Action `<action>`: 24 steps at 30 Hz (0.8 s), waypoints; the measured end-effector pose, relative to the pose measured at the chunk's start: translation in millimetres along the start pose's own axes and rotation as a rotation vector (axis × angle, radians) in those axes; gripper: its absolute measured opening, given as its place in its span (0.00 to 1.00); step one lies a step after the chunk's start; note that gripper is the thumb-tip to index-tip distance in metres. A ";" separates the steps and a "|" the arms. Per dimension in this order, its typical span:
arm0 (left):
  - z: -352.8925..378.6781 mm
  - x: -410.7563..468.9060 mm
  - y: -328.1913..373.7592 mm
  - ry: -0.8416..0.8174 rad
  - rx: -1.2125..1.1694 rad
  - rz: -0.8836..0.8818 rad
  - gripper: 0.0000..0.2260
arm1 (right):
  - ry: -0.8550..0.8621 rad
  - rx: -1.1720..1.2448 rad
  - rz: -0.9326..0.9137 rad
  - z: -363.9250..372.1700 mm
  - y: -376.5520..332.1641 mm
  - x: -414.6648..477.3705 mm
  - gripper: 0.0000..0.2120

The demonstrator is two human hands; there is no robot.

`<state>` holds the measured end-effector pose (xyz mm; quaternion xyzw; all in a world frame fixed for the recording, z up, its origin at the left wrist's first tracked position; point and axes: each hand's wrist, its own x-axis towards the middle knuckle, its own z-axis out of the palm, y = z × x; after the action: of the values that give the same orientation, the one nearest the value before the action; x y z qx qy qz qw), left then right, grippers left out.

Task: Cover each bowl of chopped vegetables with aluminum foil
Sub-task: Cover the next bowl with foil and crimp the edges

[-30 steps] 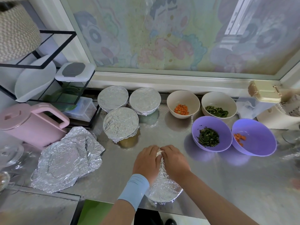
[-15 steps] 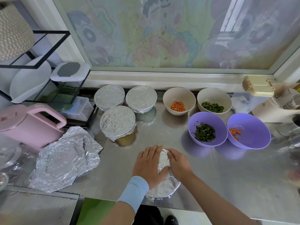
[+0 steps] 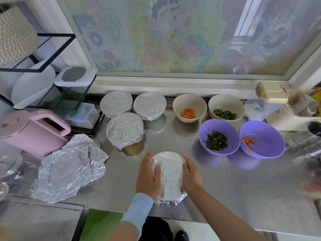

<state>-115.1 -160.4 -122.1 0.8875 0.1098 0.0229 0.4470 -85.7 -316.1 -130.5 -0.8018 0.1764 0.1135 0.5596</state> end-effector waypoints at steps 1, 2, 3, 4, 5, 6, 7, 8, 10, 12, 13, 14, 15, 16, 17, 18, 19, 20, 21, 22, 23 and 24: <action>-0.6 10.8 2.7 -0.002 -0.004 0.008 0.25 | 0.014 -0.006 -0.002 -0.4 -4.2 5.0 0.15; -0.7 21.3 4.2 0.005 0.018 0.020 0.25 | 0.017 -0.029 -0.002 -0.8 -7.7 9.8 0.15; -1.1 30.7 4.5 0.031 0.064 0.035 0.25 | 0.013 -0.059 -0.003 -1.2 -11.2 14.1 0.16; -1.4 38.0 3.8 0.074 0.120 0.047 0.23 | 0.008 -0.096 -0.006 -1.3 -13.9 17.7 0.18; -1.9 41.2 2.7 0.131 0.163 0.047 0.21 | 0.009 -0.138 -0.027 -1.9 -17.2 19.4 0.20; -2.0 39.9 1.6 0.191 0.172 0.035 0.20 | 0.020 -0.190 -0.076 -2.7 -19.4 19.8 0.22; -1.7 33.9 1.0 0.244 0.151 0.019 0.19 | 0.032 -0.257 -0.154 -3.7 -20.5 18.9 0.24; -0.3 24.5 0.7 0.283 0.114 0.004 0.18 | 0.041 -0.340 -0.248 -4.8 -21.1 17.6 0.25; 7.5 1.7 -1.7 0.286 0.034 -0.017 0.19 | 0.005 -0.530 -0.428 -4.6 -16.5 16.0 0.27; 17.2 -15.8 -3.5 0.215 -0.030 -0.016 0.22 | -0.071 -0.652 -0.520 -1.4 -9.2 16.1 0.30; 21.0 -18.7 -4.5 0.186 -0.052 -0.008 0.23 | -0.086 -0.681 -0.530 0.1 -7.2 16.2 0.32; 23.3 -17.7 -5.9 0.170 -0.071 -0.012 0.25 | -0.083 -0.694 -0.525 1.7 -5.4 16.6 0.34; 23.5 -14.2 -6.7 0.156 -0.092 -0.026 0.26 | -0.072 -0.690 -0.515 2.5 -5.5 15.9 0.35; 22.1 -9.6 -8.6 0.136 -0.113 -0.038 0.26 | -0.060 -0.680 -0.494 3.5 -5.8 14.2 0.35; 18.7 -4.5 -9.9 0.107 -0.127 -0.035 0.26 | -0.049 -0.680 -0.472 4.4 -6.6 12.0 0.35; 13.9 1.7 -12.1 0.068 -0.129 -0.019 0.26 | -0.033 -0.704 -0.449 5.2 -6.7 9.3 0.34; 8.4 8.8 -14.8 0.025 -0.111 0.012 0.27 | 0.002 -0.758 -0.439 5.9 -6.9 7.5 0.33; 2.1 15.8 -17.1 -0.011 -0.068 0.046 0.27 | 0.046 -0.836 -0.442 6.0 -8.4 6.1 0.34; -3.1 22.1 -19.8 -0.016 -0.005 0.076 0.27 | 0.070 -0.915 -0.448 5.5 -11.8 6.2 0.35; -6.6 26.1 -21.8 0.011 0.057 0.087 0.27 | 0.061 -0.968 -0.462 4.2 -16.6 7.2 0.37; -8.1 26.5 -22.7 0.064 0.086 0.066 0.26 | 0.022 -0.993 -0.497 2.8 -21.4 9.1 0.37; -7.9 22.9 -20.9 0.128 0.074 0.016 0.24 | -0.043 -1.005 -0.552 1.7 -25.8 11.7 0.38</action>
<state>-97.5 -137.1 -135.4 0.9010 0.1320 0.0791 0.4057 -64.4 -308.2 -113.4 -0.9832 -0.1268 0.0494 0.1219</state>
